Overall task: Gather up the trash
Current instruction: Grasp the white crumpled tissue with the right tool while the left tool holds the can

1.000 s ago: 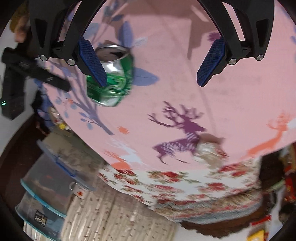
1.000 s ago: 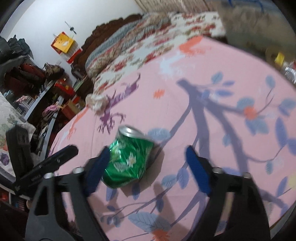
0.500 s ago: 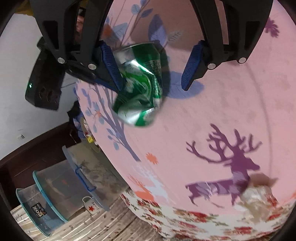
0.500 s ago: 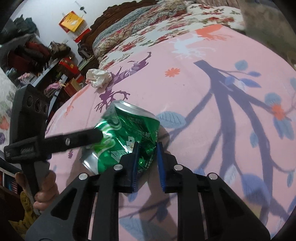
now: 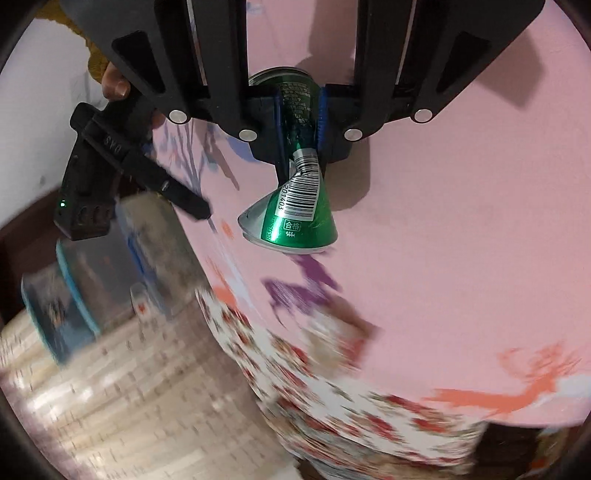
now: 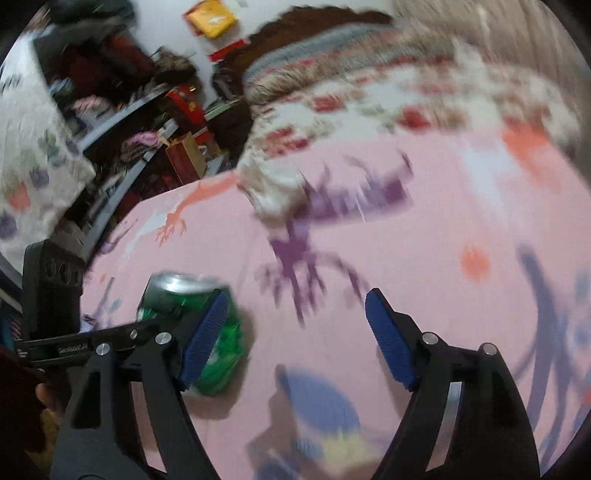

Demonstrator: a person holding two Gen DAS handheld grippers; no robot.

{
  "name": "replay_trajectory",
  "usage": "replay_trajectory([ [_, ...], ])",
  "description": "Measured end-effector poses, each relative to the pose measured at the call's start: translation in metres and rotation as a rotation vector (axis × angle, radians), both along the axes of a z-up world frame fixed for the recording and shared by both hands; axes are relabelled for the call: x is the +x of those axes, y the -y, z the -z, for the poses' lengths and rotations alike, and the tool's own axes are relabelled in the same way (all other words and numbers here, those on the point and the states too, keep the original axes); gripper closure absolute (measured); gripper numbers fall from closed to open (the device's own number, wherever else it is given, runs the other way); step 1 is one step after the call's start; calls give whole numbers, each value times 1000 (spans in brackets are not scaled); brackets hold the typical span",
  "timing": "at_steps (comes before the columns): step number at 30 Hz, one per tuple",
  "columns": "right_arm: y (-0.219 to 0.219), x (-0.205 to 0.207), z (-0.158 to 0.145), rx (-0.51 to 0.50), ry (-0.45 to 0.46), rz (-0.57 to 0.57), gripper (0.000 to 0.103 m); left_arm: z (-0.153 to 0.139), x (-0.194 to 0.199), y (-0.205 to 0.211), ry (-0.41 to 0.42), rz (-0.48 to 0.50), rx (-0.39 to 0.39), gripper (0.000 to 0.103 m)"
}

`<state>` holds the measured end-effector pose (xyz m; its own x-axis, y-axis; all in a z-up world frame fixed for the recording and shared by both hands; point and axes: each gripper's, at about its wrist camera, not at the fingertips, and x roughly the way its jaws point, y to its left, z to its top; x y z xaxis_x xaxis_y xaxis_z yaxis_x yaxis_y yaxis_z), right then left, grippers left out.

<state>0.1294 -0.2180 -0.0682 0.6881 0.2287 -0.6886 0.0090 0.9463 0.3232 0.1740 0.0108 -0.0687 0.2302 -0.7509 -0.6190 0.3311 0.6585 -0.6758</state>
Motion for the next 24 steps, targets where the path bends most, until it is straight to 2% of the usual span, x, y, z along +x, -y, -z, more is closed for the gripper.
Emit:
replay_trajectory([
  [3, -20, 51, -9, -76, -3, -54, 25, 13, 7, -22, 7, -62, -55, 87],
  [4, -24, 64, -10, -87, -9, -60, 24, 18, 10, -25, -14, -81, -62, 86],
  [5, -29, 83, -9, -103, -21, -63, 24, 25, 15, -30, -71, -90, -110, 86],
  [7, -38, 117, -3, -143, -46, -61, 24, 29, 18, -34, -100, -91, -156, 87],
  [10, -49, 150, 8, -213, -79, -63, 19, 25, 16, -32, -89, -91, -145, 87],
  [12, -53, 169, 19, -244, -117, -57, 19, 24, 14, -32, -87, -89, -147, 87],
  [13, -53, 176, 25, -260, -137, -49, 33, 26, 15, -36, -86, -88, -147, 87],
  [14, -52, 175, 30, -255, -153, -53, 51, 25, 14, -37, -86, -87, -144, 87],
  [16, -49, 169, 32, -233, -149, -42, 56, 25, 14, -38, -84, -84, -140, 86],
  [19, -48, 145, 31, -235, -133, -59, 58, 25, 13, -39, -82, -83, -138, 86],
  [24, -29, 70, 32, -203, -118, -55, 58, 26, 15, -33, -74, -75, -122, 86],
])
